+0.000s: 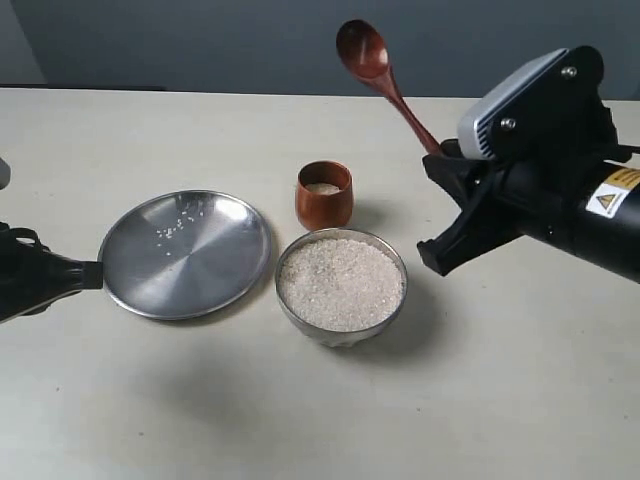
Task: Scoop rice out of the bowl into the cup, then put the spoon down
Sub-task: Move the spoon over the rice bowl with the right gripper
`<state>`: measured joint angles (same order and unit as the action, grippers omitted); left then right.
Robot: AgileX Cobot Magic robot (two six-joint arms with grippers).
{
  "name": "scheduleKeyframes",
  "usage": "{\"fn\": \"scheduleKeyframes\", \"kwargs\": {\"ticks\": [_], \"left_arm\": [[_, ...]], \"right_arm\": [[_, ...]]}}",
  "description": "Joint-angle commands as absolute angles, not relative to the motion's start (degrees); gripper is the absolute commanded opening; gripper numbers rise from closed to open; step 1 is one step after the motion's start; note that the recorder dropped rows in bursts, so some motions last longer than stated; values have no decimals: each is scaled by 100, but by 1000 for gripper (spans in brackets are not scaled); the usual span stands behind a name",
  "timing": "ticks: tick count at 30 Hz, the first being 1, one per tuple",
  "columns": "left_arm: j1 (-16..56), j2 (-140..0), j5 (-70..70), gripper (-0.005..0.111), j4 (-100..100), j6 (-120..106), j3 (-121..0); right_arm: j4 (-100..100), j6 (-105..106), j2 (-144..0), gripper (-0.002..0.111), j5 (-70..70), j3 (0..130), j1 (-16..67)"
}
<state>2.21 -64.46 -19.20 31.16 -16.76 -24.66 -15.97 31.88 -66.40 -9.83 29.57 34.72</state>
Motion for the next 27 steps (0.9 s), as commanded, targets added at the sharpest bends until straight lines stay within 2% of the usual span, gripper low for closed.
{"fn": "scheduleKeyframes", "kwargs": {"ticks": [1, 5, 13, 27], "left_arm": [[236, -6470, -1889, 0, 3116, -1692, -2497], [236, -6470, -1889, 0, 3116, -1692, -2497], [236, -6470, -1889, 0, 3116, -1692, -2497], [236, -6470, -1808, 0, 3116, -1692, -2497]], "right_arm": [[234, 1621, -6658, -1, -489, 2941, 3470], [1142, 754, -6658, -1, -133, 2941, 3470], [1246, 753, -6658, -1, 307, 2979, 3470], [2210, 810, -7116, -1, 2841, 4096, 3497]]}}
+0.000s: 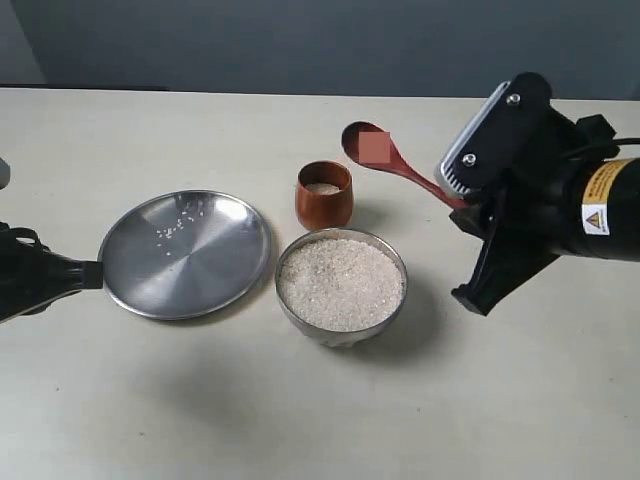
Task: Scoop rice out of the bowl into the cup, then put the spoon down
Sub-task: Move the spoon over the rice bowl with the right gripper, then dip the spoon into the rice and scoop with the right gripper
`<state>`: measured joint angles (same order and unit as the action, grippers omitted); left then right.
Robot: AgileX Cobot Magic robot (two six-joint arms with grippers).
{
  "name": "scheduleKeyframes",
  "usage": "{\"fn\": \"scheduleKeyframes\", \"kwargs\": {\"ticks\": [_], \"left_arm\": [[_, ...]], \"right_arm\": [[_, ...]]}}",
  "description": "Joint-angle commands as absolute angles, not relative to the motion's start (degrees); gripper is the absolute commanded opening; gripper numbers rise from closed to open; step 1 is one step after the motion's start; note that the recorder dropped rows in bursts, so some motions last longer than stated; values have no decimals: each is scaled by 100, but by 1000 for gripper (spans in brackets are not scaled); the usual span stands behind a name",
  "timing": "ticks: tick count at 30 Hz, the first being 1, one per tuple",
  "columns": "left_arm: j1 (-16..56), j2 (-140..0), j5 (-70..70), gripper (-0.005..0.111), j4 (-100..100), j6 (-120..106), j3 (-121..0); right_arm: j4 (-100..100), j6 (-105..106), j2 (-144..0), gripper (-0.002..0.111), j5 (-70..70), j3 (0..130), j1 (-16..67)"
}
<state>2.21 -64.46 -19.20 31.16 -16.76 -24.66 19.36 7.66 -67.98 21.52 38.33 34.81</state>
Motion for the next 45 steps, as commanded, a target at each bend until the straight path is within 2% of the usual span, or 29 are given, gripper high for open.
{"fn": "scheduleKeyframes", "kwargs": {"ticks": [1, 18, 25, 32, 45], "left_arm": [[236, -6470, -1777, 0, 3116, -1692, -2497], [236, -6470, -1762, 0, 3116, -1692, -2497], [236, -6470, -1762, 0, 3116, -1692, -2497], [236, -6470, -1762, 0, 3116, -1692, -2497], [236, -6470, -1762, 0, 3116, -1692, -2497]], "right_arm": [[2222, 810, -7228, -1, 2975, 4163, 3497], [3627, 764, -8439, -1, 5624, 5475, 4979], [4249, 716, -9030, -1, 6181, 5643, 5541], [4930, 183, -9516, -1, 6408, 5643, 5838], [4318, 143, -9570, -1, 5964, 5643, 5838]]}}
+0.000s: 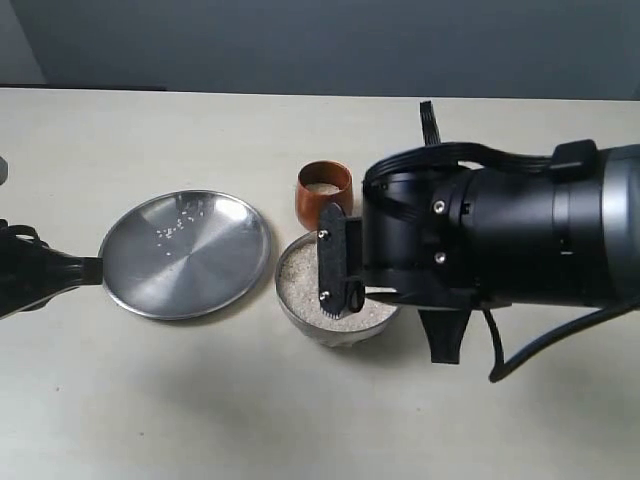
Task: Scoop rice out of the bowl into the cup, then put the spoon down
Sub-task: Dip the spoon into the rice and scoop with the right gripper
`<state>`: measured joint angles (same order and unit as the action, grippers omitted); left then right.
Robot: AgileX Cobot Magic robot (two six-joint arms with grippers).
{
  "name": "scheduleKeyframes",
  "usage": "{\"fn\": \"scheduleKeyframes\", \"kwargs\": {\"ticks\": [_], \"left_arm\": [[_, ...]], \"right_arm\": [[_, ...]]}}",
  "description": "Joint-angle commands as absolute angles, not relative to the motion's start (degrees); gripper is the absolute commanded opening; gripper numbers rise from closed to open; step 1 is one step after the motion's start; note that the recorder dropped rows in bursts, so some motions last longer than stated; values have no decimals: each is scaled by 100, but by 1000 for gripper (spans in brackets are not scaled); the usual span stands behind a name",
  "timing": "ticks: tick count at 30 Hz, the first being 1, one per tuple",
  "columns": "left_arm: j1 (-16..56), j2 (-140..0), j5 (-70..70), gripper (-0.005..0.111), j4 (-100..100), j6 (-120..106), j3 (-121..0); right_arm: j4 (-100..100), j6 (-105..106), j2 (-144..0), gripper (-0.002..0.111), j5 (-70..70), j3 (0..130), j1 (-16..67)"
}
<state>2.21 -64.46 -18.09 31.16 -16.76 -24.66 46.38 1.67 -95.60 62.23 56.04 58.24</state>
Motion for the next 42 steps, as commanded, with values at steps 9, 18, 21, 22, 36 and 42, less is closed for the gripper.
{"fn": "scheduleKeyframes", "kwargs": {"ticks": [9, 18, 21, 22, 36, 42], "left_arm": [[236, -6470, -1762, 0, 3116, -1692, -2497], [236, -6470, -1760, 0, 3132, -1692, -2497], [236, -6470, -1760, 0, 3132, -1692, -2497], [236, -6470, -1760, 0, 3132, -1692, -2497], [236, -6470, -1760, 0, 3132, -1692, -2497], [236, -6470, -1760, 0, 3132, -1692, -2497]], "right_arm": [[4220, -121, -9558, -1, 5818, 5643, 5838], [3444, -592, -9170, -1, 5352, 5643, 5826], [3193, -623, -9170, -1, 5352, 5643, 5826], [3076, -623, -9170, -1, 5308, 5643, 5826], [2493, -943, -8976, -1, 5060, 5632, 5203], [2479, -959, -8717, -1, 5020, 5632, 5203]]}}
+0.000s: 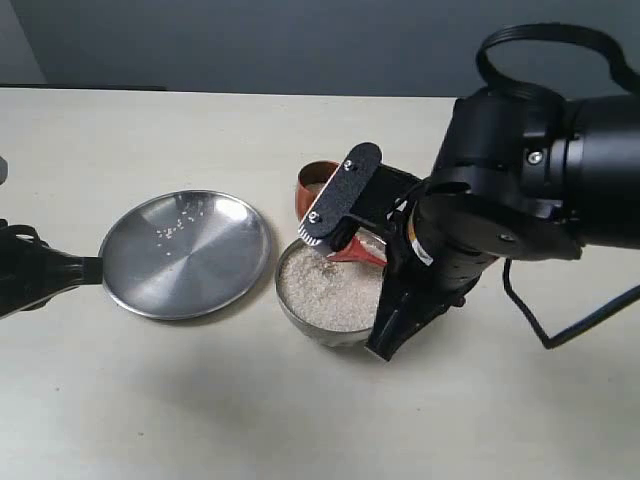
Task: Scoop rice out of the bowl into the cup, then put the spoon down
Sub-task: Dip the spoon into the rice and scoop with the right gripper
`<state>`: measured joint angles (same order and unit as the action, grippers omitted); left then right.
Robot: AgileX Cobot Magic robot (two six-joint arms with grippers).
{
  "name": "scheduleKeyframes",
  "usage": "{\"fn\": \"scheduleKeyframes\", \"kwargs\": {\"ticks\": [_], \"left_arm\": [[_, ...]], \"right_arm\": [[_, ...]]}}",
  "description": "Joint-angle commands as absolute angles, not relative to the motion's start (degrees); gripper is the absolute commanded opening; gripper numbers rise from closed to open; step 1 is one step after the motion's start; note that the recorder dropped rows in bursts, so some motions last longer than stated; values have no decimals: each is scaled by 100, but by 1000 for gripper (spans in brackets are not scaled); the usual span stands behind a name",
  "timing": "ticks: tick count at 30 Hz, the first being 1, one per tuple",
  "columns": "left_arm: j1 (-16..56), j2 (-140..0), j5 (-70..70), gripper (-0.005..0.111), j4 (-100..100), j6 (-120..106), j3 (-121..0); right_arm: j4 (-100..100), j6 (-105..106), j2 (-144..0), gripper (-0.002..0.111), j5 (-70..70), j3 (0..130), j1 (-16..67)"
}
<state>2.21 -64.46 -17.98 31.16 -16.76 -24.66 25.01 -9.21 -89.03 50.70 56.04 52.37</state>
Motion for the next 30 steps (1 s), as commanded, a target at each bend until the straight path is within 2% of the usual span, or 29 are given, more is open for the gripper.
{"fn": "scheduleKeyframes", "kwargs": {"ticks": [1, 12, 25, 30], "left_arm": [[236, -6470, -1760, 0, 3132, -1692, -2497], [236, -6470, -1750, 0, 3132, -1692, -2497], [236, -6470, -1750, 0, 3132, -1692, -2497], [236, -6470, -1750, 0, 3132, -1692, -2497]], "right_arm": [[2479, -986, -8707, -1, 5018, 5632, 5203], [2441, -1621, -8618, -1, 4588, 5632, 5203], [3617, -2475, -8618, -1, 4233, 5632, 5192], [3595, -2784, -8653, -1, 3745, 5632, 4834]]}}
